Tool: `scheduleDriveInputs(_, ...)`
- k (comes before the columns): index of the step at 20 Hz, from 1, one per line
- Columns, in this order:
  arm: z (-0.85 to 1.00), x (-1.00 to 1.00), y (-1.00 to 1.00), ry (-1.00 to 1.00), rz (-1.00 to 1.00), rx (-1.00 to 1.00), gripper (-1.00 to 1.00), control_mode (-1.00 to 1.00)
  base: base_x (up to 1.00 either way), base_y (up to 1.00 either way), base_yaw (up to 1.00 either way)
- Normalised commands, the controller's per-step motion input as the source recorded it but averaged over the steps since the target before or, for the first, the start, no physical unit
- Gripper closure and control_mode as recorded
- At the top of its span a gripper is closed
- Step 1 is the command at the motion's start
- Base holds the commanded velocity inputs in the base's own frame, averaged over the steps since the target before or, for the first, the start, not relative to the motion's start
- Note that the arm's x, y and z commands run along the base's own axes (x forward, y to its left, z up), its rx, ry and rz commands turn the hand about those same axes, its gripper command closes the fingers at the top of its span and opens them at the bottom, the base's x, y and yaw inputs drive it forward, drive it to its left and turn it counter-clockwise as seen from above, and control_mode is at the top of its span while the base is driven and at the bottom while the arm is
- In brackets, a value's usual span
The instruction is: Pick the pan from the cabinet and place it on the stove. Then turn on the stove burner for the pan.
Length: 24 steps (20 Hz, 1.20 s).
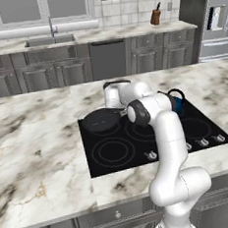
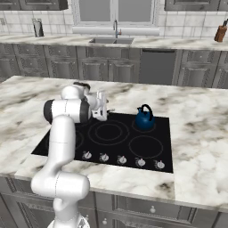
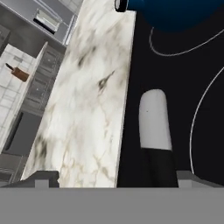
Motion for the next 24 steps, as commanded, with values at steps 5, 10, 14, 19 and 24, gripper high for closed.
scheduleDriveInputs(5, -0.16, -0.08, 0.13, 0.04, -0.06, 0.0, -1.0, -1.0, 0.0, 0.0, 0.0)
scheduleDriveInputs(10, -0.17, -0.04, 0.05, 0.06, -0.05, 0.0, -1.0, -1.0, 0.0, 0.0, 0.0)
scheduleDriveInputs(14, -0.07, -0.06, 0.0, 0.09, -0.04, 0.0, -1.0, -1.0, 0.0, 0.0, 0.0)
scheduleDriveInputs(19, 0.0, -0.08, 0.0, 0.11, -0.04, 0.0, -1.0, -1.0, 0.0, 0.0, 0.0)
scheduleDriveInputs(24, 0.05, -0.22, 0.0, 0.06, -0.04, 0.0, -1.0, -1.0, 0.0, 0.0, 0.0)
